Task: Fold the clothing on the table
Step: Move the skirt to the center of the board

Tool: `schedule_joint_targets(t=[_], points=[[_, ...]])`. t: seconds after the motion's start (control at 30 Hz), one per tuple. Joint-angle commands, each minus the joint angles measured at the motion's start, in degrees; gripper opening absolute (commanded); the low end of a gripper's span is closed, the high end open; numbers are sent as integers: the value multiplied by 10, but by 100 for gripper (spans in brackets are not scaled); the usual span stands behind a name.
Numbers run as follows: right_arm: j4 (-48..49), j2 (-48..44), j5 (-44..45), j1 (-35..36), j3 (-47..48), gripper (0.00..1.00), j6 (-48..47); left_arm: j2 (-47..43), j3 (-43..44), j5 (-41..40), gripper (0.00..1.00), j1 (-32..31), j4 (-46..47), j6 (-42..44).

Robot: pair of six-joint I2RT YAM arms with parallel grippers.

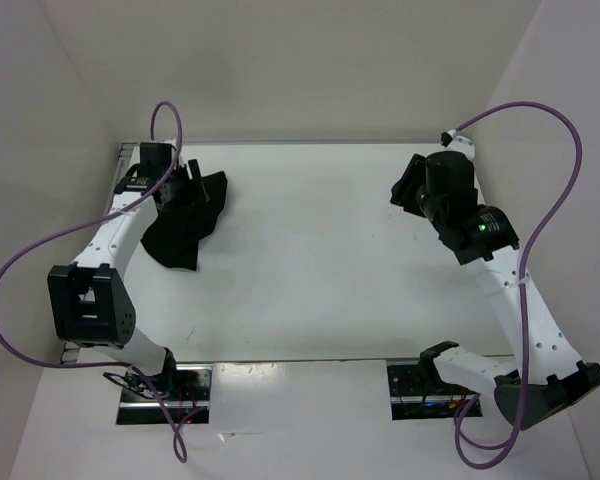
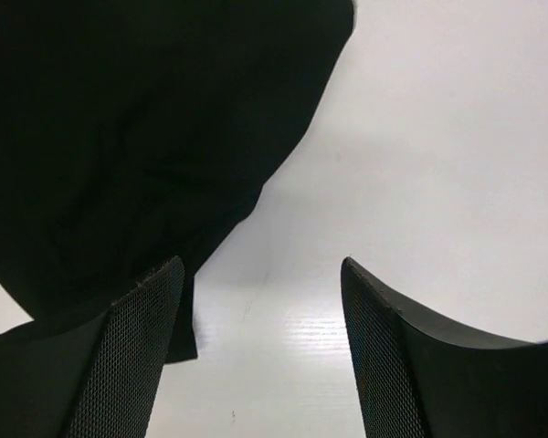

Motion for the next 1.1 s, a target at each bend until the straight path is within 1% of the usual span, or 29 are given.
schedule_joint_targets(t=[0.0,0.07,0.13,0.17,0.27,0.4,0.53,0.57,0.63,0.67,0.73,0.77,0.83,0.87,0.93,0.97,1.0,1.07], points=[[32,-2,-1,-4,-6,52,-1,3,-23,-21,77,2,-6,0],[32,-7,-1,-4,-11,52,-1,3,-39,-31,77,10,-6,-19],[32,-7,-1,-4,-18,52,-1,9,-56,-63,77,24,-6,-36],[32,-13,-1,-4,-18,52,-1,9,-69,-90,77,32,-12,-36],[32,-13,-1,-4,-28,52,-1,32,-83,-115,77,38,-18,-41],[26,-13,-1,-4,-28,52,-1,62,-90,-127,75,44,-41,-41],[20,-18,-1,-4,-28,52,-1,112,-95,-86,70,44,-53,-34],[20,-23,5,-4,-28,52,-1,121,-95,-85,68,44,-53,-34],[15,-23,11,-4,-28,52,-6,147,-86,-79,39,38,-58,-22],[15,-23,11,-9,-28,52,-12,152,-62,-31,0,13,-74,-5],[15,-23,11,-9,-34,52,-12,132,-26,18,0,-12,-80,17],[21,-23,11,-9,-34,52,-12,102,-11,61,0,-50,-80,22],[21,-23,11,-9,-39,52,-12,74,25,98,0,-89,-85,30],[21,-18,5,-9,-39,52,-12,53,67,141,0,-115,-91,38],[27,-13,5,-9,-39,52,-12,38,106,200,0,-123,-96,44],[27,-13,5,-9,-39,52,-12,26,125,245,0,-130,-96,44],[27,-13,0,-9,-39,52,-12,19,156,262,0,-130,-103,49],[32,-7,0,-9,-44,52,-12,-4,179,269,0,-130,-109,49]])
